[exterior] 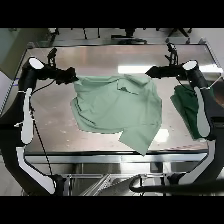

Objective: Fold the shirts.

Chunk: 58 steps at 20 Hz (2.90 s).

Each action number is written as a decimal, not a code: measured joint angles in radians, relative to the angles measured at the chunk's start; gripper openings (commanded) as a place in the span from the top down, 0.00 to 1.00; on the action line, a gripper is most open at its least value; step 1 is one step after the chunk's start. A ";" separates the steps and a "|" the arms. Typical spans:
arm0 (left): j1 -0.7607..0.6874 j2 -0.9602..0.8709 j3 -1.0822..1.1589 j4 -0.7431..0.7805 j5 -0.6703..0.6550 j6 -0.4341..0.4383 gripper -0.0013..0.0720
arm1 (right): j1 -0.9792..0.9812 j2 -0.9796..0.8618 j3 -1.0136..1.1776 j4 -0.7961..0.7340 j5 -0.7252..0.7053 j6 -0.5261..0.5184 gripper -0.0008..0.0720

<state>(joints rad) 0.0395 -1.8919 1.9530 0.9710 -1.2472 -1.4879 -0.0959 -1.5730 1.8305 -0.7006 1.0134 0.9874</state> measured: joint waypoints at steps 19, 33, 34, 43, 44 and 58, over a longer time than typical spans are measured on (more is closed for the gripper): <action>0.182 0.385 -0.930 -0.081 0.033 0.209 0.09 | -0.339 0.360 -0.734 -0.248 0.312 0.198 0.30; 0.093 0.184 -0.738 -0.201 -0.029 0.274 0.97 | -0.130 0.277 -0.797 -0.105 0.156 0.069 0.97; 0.102 0.226 -0.734 -0.203 -0.043 0.274 0.97 | -0.129 0.309 -0.774 -0.079 0.164 0.059 0.97; 0.213 0.766 -0.344 -0.213 -0.161 0.249 0.97 | -0.121 0.755 -0.289 -0.017 0.134 0.032 0.97; 0.219 0.814 -0.268 -0.212 -0.163 0.245 0.97 | -0.121 0.796 -0.237 -0.020 0.106 0.024 0.97; 0.174 0.809 -0.090 0.017 -0.109 0.238 0.97 | -0.090 0.648 -0.012 -0.080 0.037 -0.039 0.97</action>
<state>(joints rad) 0.2131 -1.0828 1.8626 0.9878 -1.3563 -1.2499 -0.1856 -0.9249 1.8187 -0.7803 1.0504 0.9485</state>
